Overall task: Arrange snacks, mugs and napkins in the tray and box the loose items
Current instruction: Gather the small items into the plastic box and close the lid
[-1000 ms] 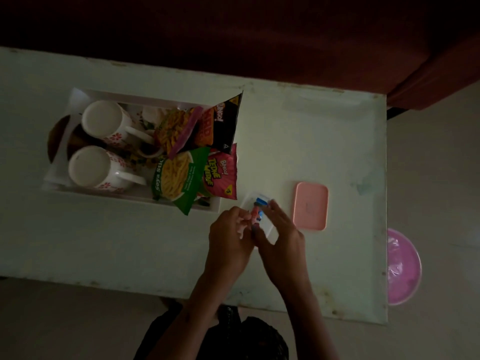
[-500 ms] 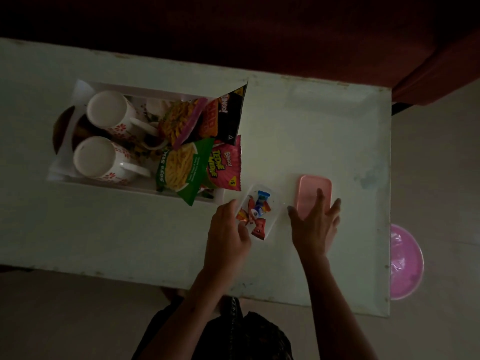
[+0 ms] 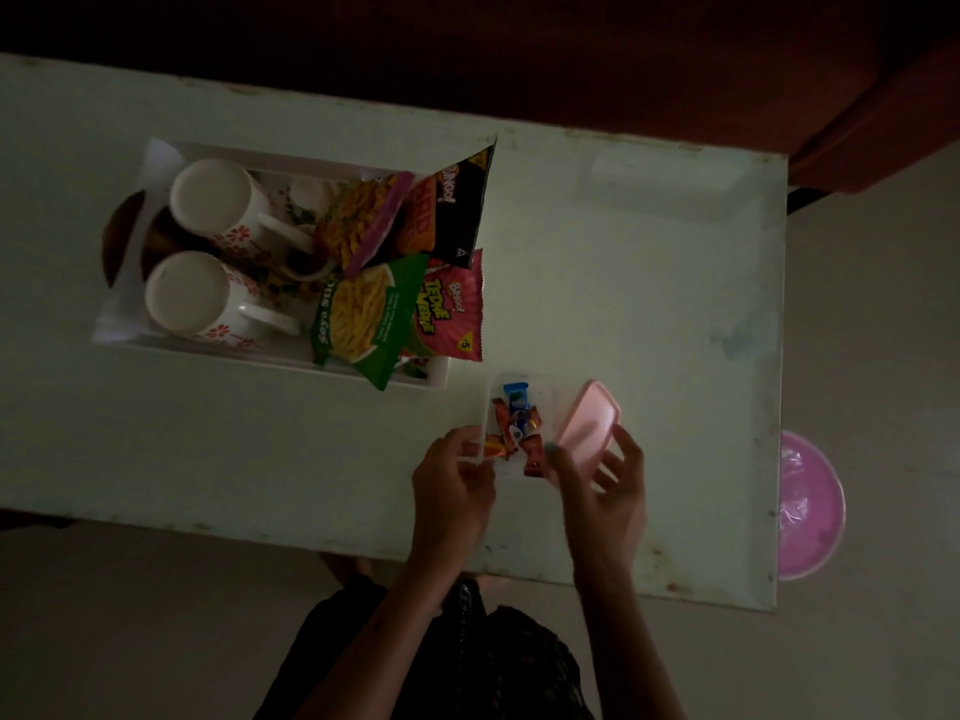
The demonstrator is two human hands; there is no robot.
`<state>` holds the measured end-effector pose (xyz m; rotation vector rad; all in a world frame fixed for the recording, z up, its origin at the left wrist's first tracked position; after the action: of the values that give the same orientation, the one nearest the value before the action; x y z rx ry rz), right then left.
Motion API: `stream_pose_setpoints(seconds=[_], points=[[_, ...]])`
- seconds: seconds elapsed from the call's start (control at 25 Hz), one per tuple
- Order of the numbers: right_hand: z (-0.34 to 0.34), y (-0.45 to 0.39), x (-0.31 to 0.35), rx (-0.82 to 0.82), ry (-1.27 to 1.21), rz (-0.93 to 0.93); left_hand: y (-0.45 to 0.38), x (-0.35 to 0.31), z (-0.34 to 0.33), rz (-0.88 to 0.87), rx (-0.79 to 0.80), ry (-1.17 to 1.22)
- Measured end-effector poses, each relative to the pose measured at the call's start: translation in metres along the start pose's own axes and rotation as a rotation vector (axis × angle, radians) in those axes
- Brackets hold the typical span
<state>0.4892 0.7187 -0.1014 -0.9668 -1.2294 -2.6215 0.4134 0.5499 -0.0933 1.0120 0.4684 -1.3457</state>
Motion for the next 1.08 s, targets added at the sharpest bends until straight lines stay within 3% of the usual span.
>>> stream_pose_setpoints(seconds=[0.2,0.48,0.72,0.92,1.08], points=[[-0.02,0.04,0.01,-0.093,0.296,0.267,0.005,0.006,0.001,-0.004,0.017,0.001],[-0.042,0.032,0.025,-0.132,0.567,0.327,0.005,0.011,0.002,0.06,0.003,0.078],[-0.048,0.035,0.021,-0.142,0.602,0.33,0.006,0.011,0.003,0.053,-0.016,0.078],[-0.045,0.055,0.001,-0.049,0.622,0.348,0.029,0.02,0.01,0.038,-0.007,0.008],[-0.035,0.053,-0.006,0.131,0.439,0.29,0.032,0.018,0.013,-0.011,0.183,-0.01]])
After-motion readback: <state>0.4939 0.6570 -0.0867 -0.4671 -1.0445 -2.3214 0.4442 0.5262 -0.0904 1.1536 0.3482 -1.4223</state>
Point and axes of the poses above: each hand's wrist, its own y-axis away from the middle knuckle, its own z-axis out of the back of the hand, x = y × z, the point moved 8 cm from there along -y, towards the middle knuckle, and after that the axes turned 12 degrees about -z, right-handed, at the moved point
